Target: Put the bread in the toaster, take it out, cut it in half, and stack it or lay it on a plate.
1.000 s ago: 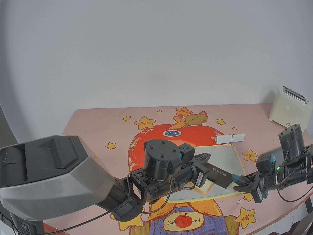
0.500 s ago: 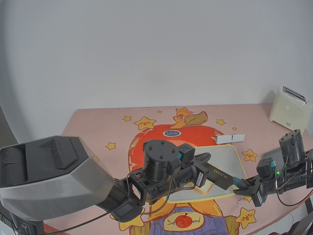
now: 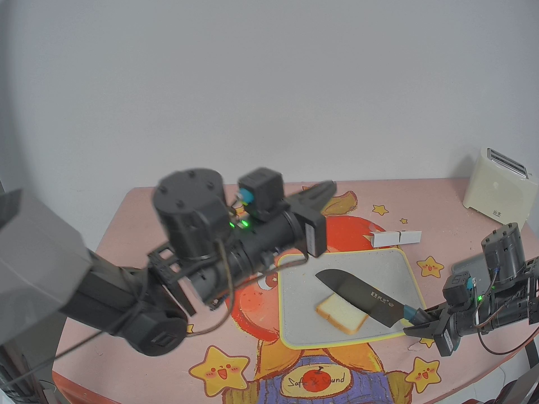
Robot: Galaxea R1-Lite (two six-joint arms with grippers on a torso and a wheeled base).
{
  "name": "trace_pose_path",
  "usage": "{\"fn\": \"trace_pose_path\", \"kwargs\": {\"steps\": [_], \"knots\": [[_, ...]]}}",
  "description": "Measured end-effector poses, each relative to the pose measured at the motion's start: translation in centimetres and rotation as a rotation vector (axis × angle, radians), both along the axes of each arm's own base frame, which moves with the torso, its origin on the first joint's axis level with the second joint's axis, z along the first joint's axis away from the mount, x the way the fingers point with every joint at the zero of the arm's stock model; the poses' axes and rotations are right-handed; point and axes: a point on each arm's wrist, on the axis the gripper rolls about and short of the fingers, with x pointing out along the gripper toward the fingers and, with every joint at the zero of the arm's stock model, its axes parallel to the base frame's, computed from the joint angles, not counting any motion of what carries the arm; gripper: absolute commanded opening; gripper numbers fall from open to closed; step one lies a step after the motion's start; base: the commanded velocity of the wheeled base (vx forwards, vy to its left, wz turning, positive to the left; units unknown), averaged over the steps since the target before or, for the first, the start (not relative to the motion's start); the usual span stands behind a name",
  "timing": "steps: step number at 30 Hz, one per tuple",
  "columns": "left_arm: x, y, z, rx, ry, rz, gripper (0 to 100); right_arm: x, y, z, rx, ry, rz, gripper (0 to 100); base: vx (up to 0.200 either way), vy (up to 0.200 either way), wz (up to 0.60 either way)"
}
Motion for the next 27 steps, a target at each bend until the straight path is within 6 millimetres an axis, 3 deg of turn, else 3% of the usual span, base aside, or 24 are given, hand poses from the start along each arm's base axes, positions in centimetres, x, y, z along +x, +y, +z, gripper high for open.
{"fn": "trace_pose_path", "kwargs": {"steps": [4,11,19,27], "knots": [[-2.4,3.7,4.0,-0.054,-0.060,0.027,0,0.4,0.2,0.1,0.002,-0.004,0.001,0,0.000,0.000,0.00],[-7.9,9.9,8.4,-0.143,-0.148,0.047,0,1.4,0.8,0.4,0.006,-0.012,0.005,0,0.000,0.000,0.00],[-9.8,15.3,9.9,-0.161,-0.209,0.154,0,2.5,1.4,0.7,0.009,-0.020,0.005,0,0.000,0.000,0.00],[-10.5,16.4,10.3,-0.172,-0.234,0.184,0,2.9,1.2,0.7,0.008,-0.020,-0.015,0,0.000,0.000,0.00]]}}
